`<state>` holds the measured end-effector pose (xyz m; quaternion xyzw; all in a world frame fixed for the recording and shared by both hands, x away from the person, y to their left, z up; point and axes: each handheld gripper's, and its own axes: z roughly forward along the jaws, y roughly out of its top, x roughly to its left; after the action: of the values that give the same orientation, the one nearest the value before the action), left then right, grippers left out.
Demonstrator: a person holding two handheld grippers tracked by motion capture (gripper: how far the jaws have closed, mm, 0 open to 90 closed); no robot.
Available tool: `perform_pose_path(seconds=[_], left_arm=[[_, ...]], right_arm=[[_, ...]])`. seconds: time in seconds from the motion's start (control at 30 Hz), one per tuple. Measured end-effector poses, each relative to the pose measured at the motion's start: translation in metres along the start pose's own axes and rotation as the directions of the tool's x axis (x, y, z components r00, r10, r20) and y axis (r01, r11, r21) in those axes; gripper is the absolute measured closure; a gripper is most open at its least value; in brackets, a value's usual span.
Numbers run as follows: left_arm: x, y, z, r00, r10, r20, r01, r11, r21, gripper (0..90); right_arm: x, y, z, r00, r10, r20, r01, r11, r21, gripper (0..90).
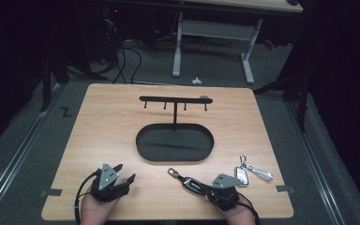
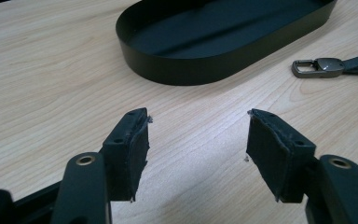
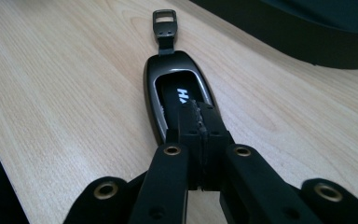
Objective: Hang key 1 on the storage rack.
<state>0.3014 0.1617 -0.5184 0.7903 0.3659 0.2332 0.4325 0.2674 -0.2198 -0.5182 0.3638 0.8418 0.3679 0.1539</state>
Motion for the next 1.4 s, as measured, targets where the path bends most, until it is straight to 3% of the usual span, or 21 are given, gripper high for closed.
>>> perform_pose_path(seconds=[0.13, 0.47, 0.83, 1.4], left_arm=[[-0.001, 0.002, 0.002, 1.0, 0.002, 0.007, -0.002, 1.0, -0.004, 39.0], [-0.004, 0.008, 0.01, 0.9994, 0.008, 0.035, -0.007, 0.9999, -0.013, 39.0], [-0.002, 0.009, 0.01, 0.9994, 0.001, 0.034, -0.001, 0.9998, -0.022, 38.9], [0.004, 0.0, -0.005, 0.9997, -0.023, 0.004, 0.023, 0.9994, -0.026, 38.7]], right_arm=[[0.0, -0.002, -0.001, 0.9999, -0.003, 0.012, 0.003, 1.0, 0.01, 90.0], [-0.011, -0.02, -0.02, 0.998, 0.048, 0.04, -0.049, 0.998, 0.026, 89.9], [-0.017, -0.018, -0.032, 0.9945, 0.085, 0.061, -0.083, 0.996, -0.045, 84.9], [-0.047, -0.017, -0.035, 0.9722, 0.172, 0.159, -0.159, 0.983, -0.092, 68.7]])
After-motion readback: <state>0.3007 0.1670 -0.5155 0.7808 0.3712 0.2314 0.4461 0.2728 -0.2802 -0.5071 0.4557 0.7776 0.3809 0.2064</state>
